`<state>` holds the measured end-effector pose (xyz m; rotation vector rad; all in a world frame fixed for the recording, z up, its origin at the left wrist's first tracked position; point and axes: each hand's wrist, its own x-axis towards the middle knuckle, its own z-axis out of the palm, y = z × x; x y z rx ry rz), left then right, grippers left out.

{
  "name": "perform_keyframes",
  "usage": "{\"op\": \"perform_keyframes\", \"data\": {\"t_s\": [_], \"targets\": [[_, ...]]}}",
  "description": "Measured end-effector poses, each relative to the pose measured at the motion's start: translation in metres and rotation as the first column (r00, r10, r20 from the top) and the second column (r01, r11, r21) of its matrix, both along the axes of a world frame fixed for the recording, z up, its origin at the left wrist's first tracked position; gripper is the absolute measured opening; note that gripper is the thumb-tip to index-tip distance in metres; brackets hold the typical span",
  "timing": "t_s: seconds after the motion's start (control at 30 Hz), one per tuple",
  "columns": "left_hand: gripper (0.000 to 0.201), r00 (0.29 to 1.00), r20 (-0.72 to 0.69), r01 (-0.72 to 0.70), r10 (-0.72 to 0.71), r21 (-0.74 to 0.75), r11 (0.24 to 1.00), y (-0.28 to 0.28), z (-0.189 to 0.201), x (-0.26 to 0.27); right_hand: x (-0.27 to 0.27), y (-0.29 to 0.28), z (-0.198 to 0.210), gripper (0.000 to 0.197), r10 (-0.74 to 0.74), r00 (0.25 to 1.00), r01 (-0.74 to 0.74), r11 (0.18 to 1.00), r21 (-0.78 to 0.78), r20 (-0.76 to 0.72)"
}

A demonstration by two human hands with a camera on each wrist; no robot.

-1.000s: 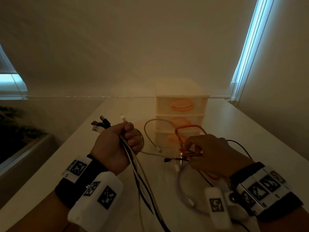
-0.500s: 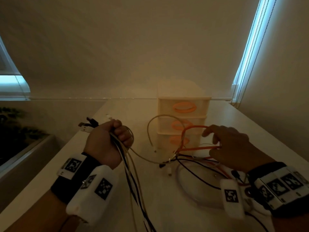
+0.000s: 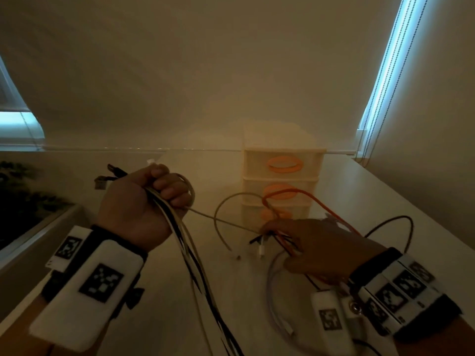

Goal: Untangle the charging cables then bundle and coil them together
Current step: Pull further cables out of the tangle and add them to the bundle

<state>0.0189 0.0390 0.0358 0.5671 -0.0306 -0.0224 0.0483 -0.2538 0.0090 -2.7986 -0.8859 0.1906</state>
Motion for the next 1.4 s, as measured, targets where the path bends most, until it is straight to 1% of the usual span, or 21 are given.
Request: {"op": "perform_keyframes", "data": {"t_s": [0.13, 0.2, 0.27, 0.37, 0.43, 0.5, 0.53, 0.6, 0.67, 0.73, 0.8, 0.83, 0.9, 0.93, 1.0, 1.07, 1.13, 1.2, 1.27, 1.33, 1.4], "targets": [[0.027, 0.990, 0.010, -0.141, 0.141, -0.015, 0.990, 0.027, 0.004, 0.005, 0.002, -0.011, 0.005, 0.048, -0.156, 0.986, 0.154, 0.987, 0.042, 0.056], [0.021, 0.978, 0.035, -0.208, 0.208, 0.004, 0.978, 0.039, 0.006, 0.007, 0.007, -0.020, 0.007, 0.048, -0.248, 0.965, 0.243, 0.968, 0.063, 0.089], [0.018, 0.974, 0.028, -0.227, 0.226, 0.037, 0.973, 0.042, 0.006, 0.008, 0.009, -0.024, 0.007, 0.049, -0.273, 0.958, 0.268, 0.962, 0.057, 0.093], [0.021, 0.986, 0.008, -0.166, 0.166, 0.094, 0.982, 0.018, 0.000, 0.008, 0.005, -0.026, 0.007, 0.061, -0.189, 0.978, 0.186, 0.981, 0.048, 0.090], [0.023, 0.994, -0.002, -0.105, 0.106, 0.132, 0.986, -0.007, -0.006, 0.006, 0.002, -0.025, 0.008, 0.066, -0.111, 0.979, 0.099, 0.992, 0.077, 0.170], [0.027, 0.999, -0.021, -0.034, 0.037, 0.141, 0.989, -0.029, -0.011, 0.004, -0.005, -0.018, 0.010, 0.065, -0.040, 0.971, -0.011, 0.977, 0.214, 0.235], [0.029, 1.000, -0.029, 0.002, 0.002, 0.134, 0.991, -0.038, -0.013, 0.002, -0.009, -0.010, 0.010, 0.062, -0.017, 0.973, -0.055, 0.951, 0.305, 0.229], [0.033, 0.998, -0.034, 0.063, -0.060, 0.115, 0.991, -0.055, -0.017, -0.003, -0.018, 0.012, 0.004, 0.057, 0.046, 0.985, -0.121, 0.873, 0.473, 0.166], [0.033, 0.994, -0.023, 0.106, -0.104, 0.105, 0.989, -0.066, -0.021, -0.007, -0.028, 0.037, -0.005, 0.052, 0.109, 0.994, -0.105, 0.812, 0.575, 0.027], [0.032, 0.992, -0.012, 0.128, -0.128, 0.086, 0.988, -0.069, -0.022, -0.009, -0.032, 0.051, -0.010, 0.045, 0.166, 0.971, -0.007, 0.742, 0.670, -0.174], [0.031, 0.991, -0.004, 0.132, -0.132, 0.047, 0.990, -0.065, -0.021, -0.008, -0.031, 0.051, -0.010, 0.038, 0.212, 0.903, 0.141, 0.676, 0.724, -0.374], [0.031, 0.992, 0.001, 0.129, -0.129, 0.030, 0.991, -0.062, -0.019, -0.008, -0.031, 0.048, -0.009, 0.032, 0.228, 0.870, 0.179, 0.681, 0.710, -0.438], [0.031, 0.993, 0.016, 0.120, -0.120, 0.006, 0.993, -0.056, -0.017, -0.006, -0.031, 0.040, -0.008, 0.011, 0.261, 0.829, 0.169, 0.726, 0.666, -0.495], [0.031, 0.993, 0.025, 0.119, -0.119, -0.003, 0.993, -0.053, -0.015, -0.006, -0.030, 0.037, -0.009, 0.010, 0.282, 0.818, 0.155, 0.732, 0.663, -0.502], [0.031, 0.990, 0.050, 0.136, -0.135, -0.012, 0.991, -0.047, -0.014, -0.005, -0.029, 0.032, -0.006, 0.025, 0.258, 0.848, 0.110, 0.769, 0.630, -0.463], [0.032, 0.979, 0.082, 0.188, -0.187, -0.002, 0.982, -0.041, -0.015, -0.005, -0.024, 0.028, -0.004, 0.026, 0.130, 0.935, 0.075, 0.837, 0.541, -0.331], [0.033, 0.956, 0.117, 0.266, -0.270, 0.043, 0.963, -0.039, -0.015, -0.006, -0.015, 0.024, -0.006, 0.023, -0.033, 0.983, 0.118, 0.868, 0.481, -0.181], [0.030, 0.924, 0.130, 0.336, -0.359, 0.169, 0.927, -0.040, -0.014, -0.010, -0.007, 0.020, -0.009, 0.022, -0.150, 0.981, 0.192, 0.837, 0.513, -0.122], [0.029, 0.894, 0.103, 0.370, -0.436, 0.380, 0.848, -0.044, -0.017, -0.014, 0.000, 0.018, -0.013, 0.021, -0.227, 0.970, 0.234, 0.768, 0.596, -0.088], [0.032, 0.865, 0.053, 0.386, -0.498, 0.565, 0.729, -0.052, -0.022, -0.019, 0.000, 0.021, -0.015, 0.019, -0.234, 0.972, 0.191, 0.708, 0.680, -0.030], [0.035, 0.862, -0.038, 0.417, -0.505, 0.619, 0.666, -0.061, -0.027, -0.021, -0.005, 0.029, -0.018, 0.016, -0.185, 0.983, 0.105, 0.639, 0.762, 0.019]]}}
